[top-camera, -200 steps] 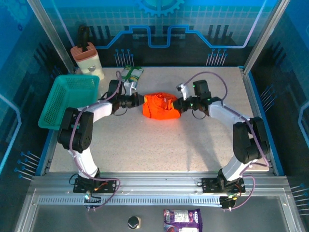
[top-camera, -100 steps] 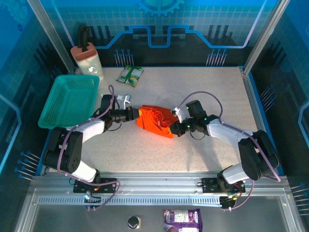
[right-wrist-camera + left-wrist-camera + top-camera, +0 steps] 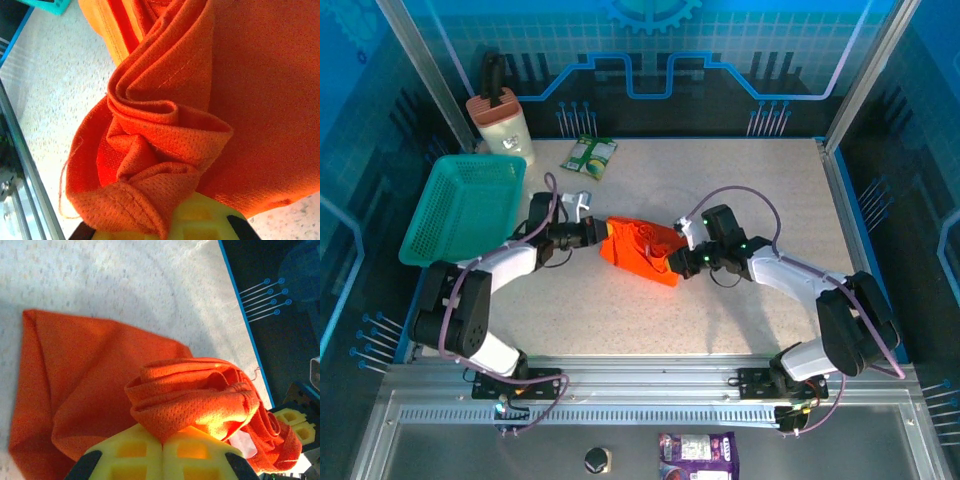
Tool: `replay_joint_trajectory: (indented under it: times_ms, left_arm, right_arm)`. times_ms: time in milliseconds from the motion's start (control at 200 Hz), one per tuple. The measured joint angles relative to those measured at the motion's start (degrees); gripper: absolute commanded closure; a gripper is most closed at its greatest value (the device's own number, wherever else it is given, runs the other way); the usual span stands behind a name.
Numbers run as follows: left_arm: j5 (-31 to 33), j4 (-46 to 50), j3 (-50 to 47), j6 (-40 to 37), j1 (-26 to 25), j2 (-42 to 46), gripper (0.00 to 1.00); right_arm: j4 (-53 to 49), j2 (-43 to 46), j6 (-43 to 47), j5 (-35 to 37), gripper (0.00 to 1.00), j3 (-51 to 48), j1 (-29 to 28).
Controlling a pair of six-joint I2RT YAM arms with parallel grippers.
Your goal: Fold the inside-out t-shirt
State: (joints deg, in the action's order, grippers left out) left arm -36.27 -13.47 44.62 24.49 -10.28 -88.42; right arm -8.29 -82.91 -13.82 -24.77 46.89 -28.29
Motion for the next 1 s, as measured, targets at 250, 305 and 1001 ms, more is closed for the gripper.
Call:
replay_joint_trajectory:
  times_ms: [250,305,1001]
  left_arm:
    - [-2.9,8.6,19.1,-4.1,0.0,-13.1,1.00]
    - [-3.3,11.1,22.7,-4.9,0.0,-16.0,1.00]
    - [-4.0,22.0,36.7,-8.4,0.0,-28.3,1.00]
  right_arm:
    - [0.0,-6.3,-8.3,0.5,1.00,5.8,4.6]
    - [0.2,-7.6,-10.3,0.3,1.00,6.4,6.0]
    - [0.7,-11.8,-20.7,-3.9,1.00,7.7,6.2]
